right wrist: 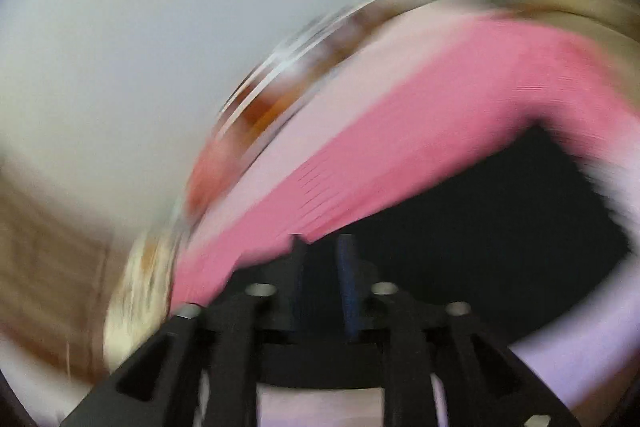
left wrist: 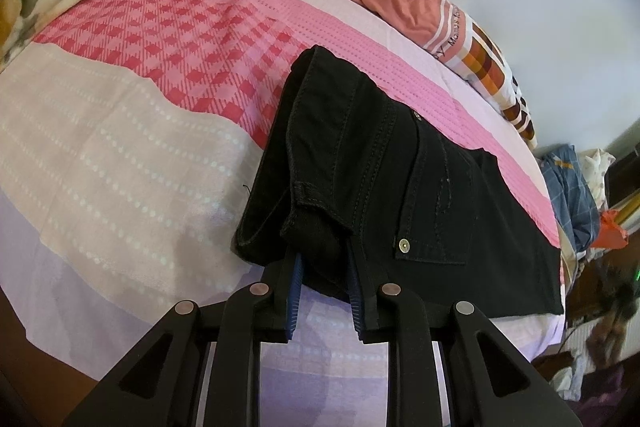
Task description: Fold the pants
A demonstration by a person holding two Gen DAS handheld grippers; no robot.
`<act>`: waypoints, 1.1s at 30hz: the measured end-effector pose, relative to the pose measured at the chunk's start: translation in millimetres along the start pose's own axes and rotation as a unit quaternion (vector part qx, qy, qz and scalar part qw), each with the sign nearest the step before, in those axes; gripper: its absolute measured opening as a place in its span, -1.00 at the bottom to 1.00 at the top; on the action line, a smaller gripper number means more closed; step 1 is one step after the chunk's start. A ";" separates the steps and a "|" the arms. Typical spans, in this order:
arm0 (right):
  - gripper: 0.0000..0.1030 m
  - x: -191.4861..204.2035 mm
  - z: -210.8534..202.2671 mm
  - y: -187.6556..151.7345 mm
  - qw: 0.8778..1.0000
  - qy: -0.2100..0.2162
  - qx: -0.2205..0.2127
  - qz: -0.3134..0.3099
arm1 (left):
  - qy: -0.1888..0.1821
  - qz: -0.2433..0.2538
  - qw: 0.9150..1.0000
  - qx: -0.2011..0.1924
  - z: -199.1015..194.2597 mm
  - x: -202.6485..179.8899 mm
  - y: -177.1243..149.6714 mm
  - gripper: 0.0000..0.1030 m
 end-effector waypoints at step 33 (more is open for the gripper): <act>-0.89 126.9 307.0 -84.9 0.887 0.014 0.242 -0.392 | -0.013 0.032 0.999 -0.022 3.1 1.0 3.8 -0.41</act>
Point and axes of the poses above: each gripper's, at about its wrist camera, not at the fingertips, and z roughly the way its jaws point, x to its left, y to its top, the point moved 9 cm from there along z, roughly the way its jaws point, and after that the axes turned 6 degrees about -x, right-handed, at the moved point
